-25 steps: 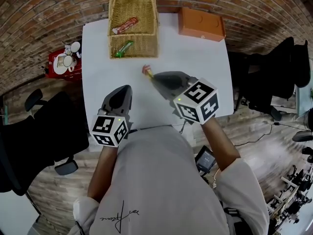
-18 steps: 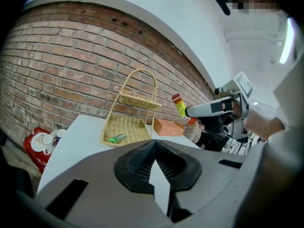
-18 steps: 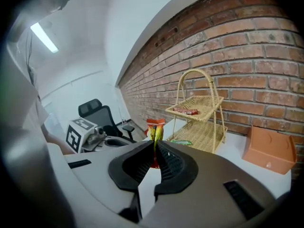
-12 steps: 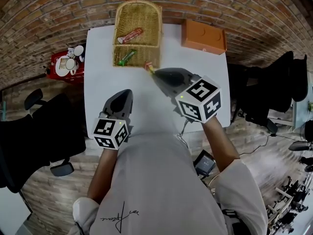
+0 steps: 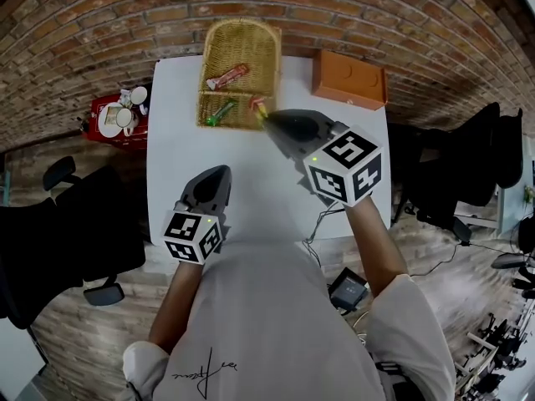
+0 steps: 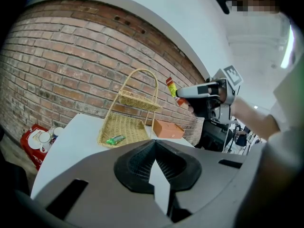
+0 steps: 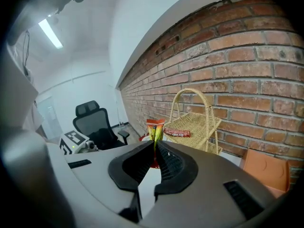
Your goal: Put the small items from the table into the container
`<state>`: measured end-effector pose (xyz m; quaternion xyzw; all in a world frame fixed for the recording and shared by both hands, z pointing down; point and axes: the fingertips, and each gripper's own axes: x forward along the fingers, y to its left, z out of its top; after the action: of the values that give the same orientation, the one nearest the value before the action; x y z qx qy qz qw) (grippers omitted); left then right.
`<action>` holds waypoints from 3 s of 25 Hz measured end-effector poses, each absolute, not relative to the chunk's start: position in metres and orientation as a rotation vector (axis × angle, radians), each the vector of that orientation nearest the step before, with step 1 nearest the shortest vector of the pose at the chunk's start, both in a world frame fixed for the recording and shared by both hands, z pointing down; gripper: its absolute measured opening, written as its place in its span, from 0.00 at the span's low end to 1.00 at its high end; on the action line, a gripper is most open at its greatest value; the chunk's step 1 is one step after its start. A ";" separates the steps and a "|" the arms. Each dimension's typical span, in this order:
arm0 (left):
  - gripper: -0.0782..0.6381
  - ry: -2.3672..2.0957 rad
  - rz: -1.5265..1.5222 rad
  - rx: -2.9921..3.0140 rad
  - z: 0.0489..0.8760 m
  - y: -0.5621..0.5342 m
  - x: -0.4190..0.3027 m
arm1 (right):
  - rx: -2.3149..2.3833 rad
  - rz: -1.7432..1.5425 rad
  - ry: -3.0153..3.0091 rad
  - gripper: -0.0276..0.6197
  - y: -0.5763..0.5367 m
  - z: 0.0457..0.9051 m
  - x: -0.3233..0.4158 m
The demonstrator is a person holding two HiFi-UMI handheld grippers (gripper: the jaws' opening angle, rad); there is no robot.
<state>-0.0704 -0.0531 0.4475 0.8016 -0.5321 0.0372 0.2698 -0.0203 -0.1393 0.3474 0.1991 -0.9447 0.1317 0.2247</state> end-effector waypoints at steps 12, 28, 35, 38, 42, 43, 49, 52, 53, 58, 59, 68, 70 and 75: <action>0.12 -1.428 0.123 2.135 0.452 -0.052 -0.080 | 0.580 0.339 -2.583 0.09 -0.175 0.347 -0.027; 0.12 -1.411 0.148 2.096 0.464 -0.052 -0.096 | 0.614 0.347 -2.549 0.09 -0.207 0.358 -0.039; 0.12 -1.401 0.141 2.092 0.466 -0.053 -0.099 | 0.647 0.360 -2.522 0.09 -0.219 0.368 -0.039; 0.12 -1.398 0.142 2.084 0.468 -0.053 -0.101 | 0.664 0.367 -2.510 0.09 -0.226 0.371 -0.039; 0.12 -1.387 0.140 2.085 0.469 -0.052 -0.102 | 0.667 0.376 -2.491 0.09 -0.230 0.378 -0.041; 0.12 -1.381 0.129 2.091 0.468 -0.053 -0.102 | 0.666 0.377 -2.485 0.09 -0.231 0.380 -0.042; 0.12 -1.373 0.081 2.092 0.466 -0.052 -0.103 | 0.666 0.377 -2.462 0.09 -0.232 0.388 -0.043; 0.12 -1.374 0.089 2.091 0.467 -0.053 -0.105 | 0.671 0.385 -2.459 0.10 -0.234 0.388 -0.045; 0.12 -1.374 0.090 2.091 0.467 -0.053 -0.105 | 0.672 0.385 -2.457 0.09 -0.235 0.389 -0.045; 0.12 -1.369 0.089 2.090 0.468 -0.054 -0.103 | 0.679 0.384 -2.441 0.10 -0.237 0.393 -0.043; 0.12 -1.367 0.090 2.090 0.468 -0.054 -0.103 | 0.680 0.381 -2.438 0.10 -0.237 0.393 -0.043; 0.12 -1.366 0.094 2.090 0.471 -0.053 -0.104 | 0.676 0.399 -2.448 0.10 -0.236 0.396 -0.044; 0.12 -1.368 0.095 2.089 0.471 -0.053 -0.104 | 0.678 0.404 -2.449 0.10 -0.236 0.396 -0.043; 0.12 -1.372 0.095 2.088 0.470 -0.051 -0.106 | 0.665 0.401 -2.444 0.14 -0.233 0.397 -0.045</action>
<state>-0.1059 -0.0508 0.4697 0.7925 -0.5208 0.0359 0.3154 -0.0454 -0.2334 0.3970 0.2488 -0.9136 0.1498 0.2847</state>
